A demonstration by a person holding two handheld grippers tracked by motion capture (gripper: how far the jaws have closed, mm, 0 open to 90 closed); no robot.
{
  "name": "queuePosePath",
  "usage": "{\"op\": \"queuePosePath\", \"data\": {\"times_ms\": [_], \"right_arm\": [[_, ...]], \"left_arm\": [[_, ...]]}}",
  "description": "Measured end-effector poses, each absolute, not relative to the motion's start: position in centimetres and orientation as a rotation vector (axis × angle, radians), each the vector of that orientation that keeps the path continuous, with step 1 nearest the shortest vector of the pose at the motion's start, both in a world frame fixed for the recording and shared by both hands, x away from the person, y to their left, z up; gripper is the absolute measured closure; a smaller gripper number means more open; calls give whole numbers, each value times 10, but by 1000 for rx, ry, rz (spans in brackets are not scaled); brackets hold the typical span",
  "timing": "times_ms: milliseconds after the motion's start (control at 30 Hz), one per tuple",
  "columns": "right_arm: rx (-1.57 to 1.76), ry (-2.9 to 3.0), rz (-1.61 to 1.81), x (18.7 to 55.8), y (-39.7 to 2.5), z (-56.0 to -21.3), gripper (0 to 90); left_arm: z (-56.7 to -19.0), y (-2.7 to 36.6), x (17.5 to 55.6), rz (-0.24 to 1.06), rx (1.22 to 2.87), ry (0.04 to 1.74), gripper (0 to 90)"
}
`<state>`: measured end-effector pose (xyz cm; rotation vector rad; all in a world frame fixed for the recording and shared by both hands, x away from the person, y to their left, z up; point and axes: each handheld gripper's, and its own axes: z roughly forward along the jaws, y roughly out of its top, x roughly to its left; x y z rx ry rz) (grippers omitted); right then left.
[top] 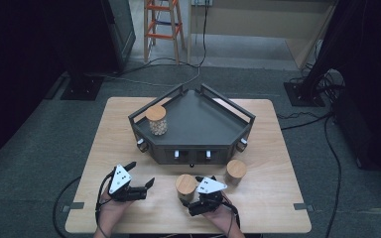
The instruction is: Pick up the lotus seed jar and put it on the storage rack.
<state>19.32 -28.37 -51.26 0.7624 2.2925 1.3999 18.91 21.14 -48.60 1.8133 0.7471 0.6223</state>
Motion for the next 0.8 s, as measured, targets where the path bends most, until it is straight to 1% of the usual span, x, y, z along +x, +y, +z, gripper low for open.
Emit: {"op": "queuePosePath", "data": {"times_ms": [800], "right_arm": [[741,2300,1392,192,-282,-512,48]], "left_arm": [[-509,218,182,599,1789,784,89]]}}
